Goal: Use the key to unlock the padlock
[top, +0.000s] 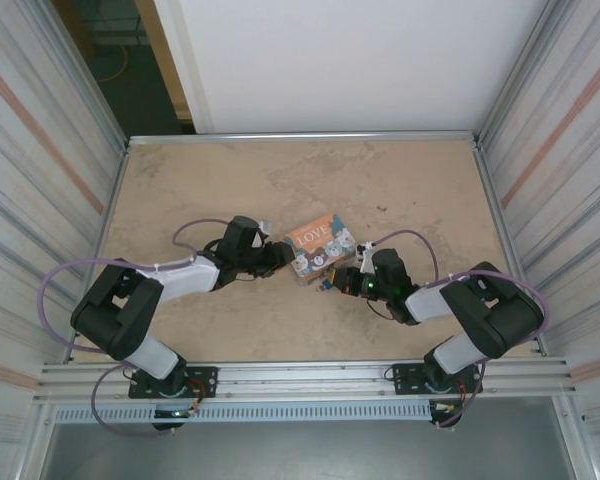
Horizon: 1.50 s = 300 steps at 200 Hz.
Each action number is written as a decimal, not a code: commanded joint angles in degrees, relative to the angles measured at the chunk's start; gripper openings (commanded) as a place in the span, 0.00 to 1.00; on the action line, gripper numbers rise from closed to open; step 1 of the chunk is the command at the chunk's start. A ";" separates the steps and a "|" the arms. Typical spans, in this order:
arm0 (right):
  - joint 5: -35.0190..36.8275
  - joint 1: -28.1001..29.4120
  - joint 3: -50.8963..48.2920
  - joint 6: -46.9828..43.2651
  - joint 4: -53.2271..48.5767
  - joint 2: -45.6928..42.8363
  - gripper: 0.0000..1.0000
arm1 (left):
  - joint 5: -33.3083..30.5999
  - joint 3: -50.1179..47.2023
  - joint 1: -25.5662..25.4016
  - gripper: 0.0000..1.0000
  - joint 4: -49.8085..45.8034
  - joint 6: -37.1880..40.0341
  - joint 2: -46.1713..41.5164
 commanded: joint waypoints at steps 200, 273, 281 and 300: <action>-0.11 -6.96 4.00 7.86 1.11 -3.03 0.00 | -1.09 -4.20 -0.72 0.37 -8.58 0.44 2.26; 2.82 -7.33 3.85 2.90 -11.38 -11.99 0.00 | -0.99 -3.18 1.01 0.37 -9.81 1.77 1.59; 3.17 -7.33 4.06 2.04 -13.71 -13.60 0.00 | -0.88 -2.70 1.42 0.37 -10.34 2.29 1.69; 4.18 -7.29 4.48 -0.32 -20.09 -17.83 0.00 | -0.53 -1.38 2.89 0.37 -11.86 3.92 1.98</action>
